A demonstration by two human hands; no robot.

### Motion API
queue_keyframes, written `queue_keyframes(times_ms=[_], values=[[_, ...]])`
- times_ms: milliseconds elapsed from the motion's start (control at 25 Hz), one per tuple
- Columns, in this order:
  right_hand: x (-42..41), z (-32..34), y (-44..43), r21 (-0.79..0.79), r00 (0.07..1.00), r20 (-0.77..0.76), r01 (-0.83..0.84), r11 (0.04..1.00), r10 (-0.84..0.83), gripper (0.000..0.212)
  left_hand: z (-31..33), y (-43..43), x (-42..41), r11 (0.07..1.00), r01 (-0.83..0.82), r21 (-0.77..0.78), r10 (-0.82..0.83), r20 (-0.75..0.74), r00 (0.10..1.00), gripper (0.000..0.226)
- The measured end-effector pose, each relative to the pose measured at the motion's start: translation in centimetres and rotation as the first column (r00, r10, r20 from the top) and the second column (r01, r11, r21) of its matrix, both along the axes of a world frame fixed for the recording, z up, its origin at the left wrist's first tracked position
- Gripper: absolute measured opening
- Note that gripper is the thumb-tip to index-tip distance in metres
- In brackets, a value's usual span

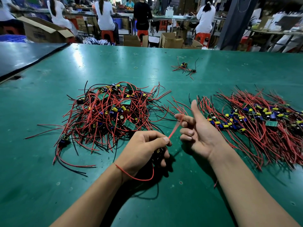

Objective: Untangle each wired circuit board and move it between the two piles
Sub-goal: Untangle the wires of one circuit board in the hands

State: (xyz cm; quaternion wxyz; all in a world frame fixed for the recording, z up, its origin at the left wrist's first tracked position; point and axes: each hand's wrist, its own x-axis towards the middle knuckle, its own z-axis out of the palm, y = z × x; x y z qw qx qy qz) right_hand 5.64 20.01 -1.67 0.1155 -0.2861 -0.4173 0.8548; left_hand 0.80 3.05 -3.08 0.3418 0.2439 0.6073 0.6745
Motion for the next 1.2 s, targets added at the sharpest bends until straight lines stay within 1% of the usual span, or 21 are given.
queue_keyframes(times_ms=[120,200,320,400,440,480,520,600,640,680,720,760,800,880,960,1000,1040,1080,1120,1160,1200], values=[[-0.1,-0.3,-0.1,0.108,1.000,0.026,0.000,0.994,-0.003,0.077,0.0,0.2,-0.1,0.995,-0.094,0.037,0.092,0.064,0.994,0.017],[-0.2,-0.5,-0.2,0.146,1.000,0.031,-0.006,0.989,0.001,0.079,0.1,0.2,-0.3,0.991,-0.118,0.055,0.111,0.116,0.987,0.017],[-0.4,-0.8,-0.2,0.203,0.999,0.042,-0.032,0.979,0.024,0.071,0.0,0.1,-0.4,0.991,-0.113,0.067,0.102,0.153,0.983,0.016],[-0.4,-1.1,-0.4,0.290,0.998,0.053,-0.060,0.955,0.046,0.056,0.1,0.0,-0.5,0.993,-0.094,0.075,0.081,0.164,0.983,0.015],[-0.2,-1.4,-0.6,0.373,0.996,0.069,-0.086,0.924,0.065,0.045,0.1,-0.1,-0.5,0.993,-0.083,0.089,0.067,0.171,0.983,0.017],[-0.1,-1.7,-0.8,0.479,0.992,0.089,-0.123,0.869,0.092,0.035,0.2,-0.1,-0.6,0.991,-0.078,0.113,0.057,0.178,0.982,0.019],[0.0,-1.8,-1.0,0.585,0.986,0.105,-0.167,0.793,0.130,0.025,0.3,-0.2,-0.6,0.986,-0.084,0.147,0.056,0.185,0.981,0.022],[0.4,-1.9,-1.3,0.731,0.961,0.115,-0.254,0.634,0.252,0.009,0.7,-0.3,-0.7,0.964,-0.129,0.231,0.084,0.194,0.977,0.027],[0.6,-1.8,-1.5,0.783,0.934,0.143,-0.309,0.539,0.327,0.008,0.9,-0.3,-0.8,0.949,-0.161,0.272,0.110,0.196,0.974,0.028],[0.7,-1.7,-1.8,0.823,0.902,0.183,-0.358,0.442,0.391,0.014,1.1,-0.4,-0.9,0.933,-0.194,0.303,0.137,0.199,0.970,0.029],[0.7,-1.7,-2.2,0.844,0.880,0.211,-0.383,0.374,0.426,0.021,1.3,-0.4,-1.1,0.921,-0.227,0.317,0.167,0.204,0.965,0.029],[0.7,-1.7,-2.7,0.858,0.879,0.204,-0.373,0.354,0.431,0.027,1.5,-0.4,-1.2,0.912,-0.258,0.320,0.193,0.221,0.956,0.029],[0.6,-1.5,-3.2,0.868,0.895,0.155,-0.326,0.375,0.418,0.033,1.6,-0.4,-1.4,0.900,-0.291,0.324,0.217,0.246,0.945,0.029],[0.3,-1.1,-3.7,0.852,0.943,-0.013,-0.163,0.497,0.333,0.042,1.7,-0.5,-1.6,0.880,-0.341,0.331,0.257,0.274,0.927,0.031],[0.0,-0.7,-3.8,0.737,0.969,-0.144,-0.031,0.675,0.201,0.044,1.6,-0.4,-1.5,0.885,-0.354,0.303,0.293,0.229,0.928,0.037],[-0.2,-0.5,-3.7,0.629,0.975,-0.169,-0.006,0.777,0.145,0.043,1.5,-0.4,-1.4,0.891,-0.345,0.294,0.293,0.207,0.933,0.040],[-0.3,-0.3,-3.5,0.501,0.978,-0.176,-0.008,0.865,0.111,0.042,1.3,-0.4,-1.3,0.899,-0.330,0.290,0.279,0.204,0.939,0.043],[-0.3,-0.1,-3.3,0.368,0.978,-0.178,-0.033,0.929,0.106,0.041,1.3,-0.3,-1.2,0.906,-0.308,0.291,0.246,0.231,0.941,0.044],[-0.2,0.0,-3.0,0.254,0.974,-0.185,-0.078,0.964,0.128,0.036,1.2,-0.2,-1.1,0.916,-0.277,0.291,0.203,0.259,0.944,0.043],[-0.1,0.0,-2.7,0.187,0.966,-0.191,-0.140,0.972,0.175,0.031,1.2,-0.2,-1.0,0.928,-0.238,0.287,0.153,0.288,0.945,0.041],[0.0,0.1,-2.4,0.169,0.952,-0.191,-0.209,0.963,0.240,0.028,1.2,-0.2,-1.0,0.941,-0.194,0.278,0.102,0.313,0.944,0.037]])
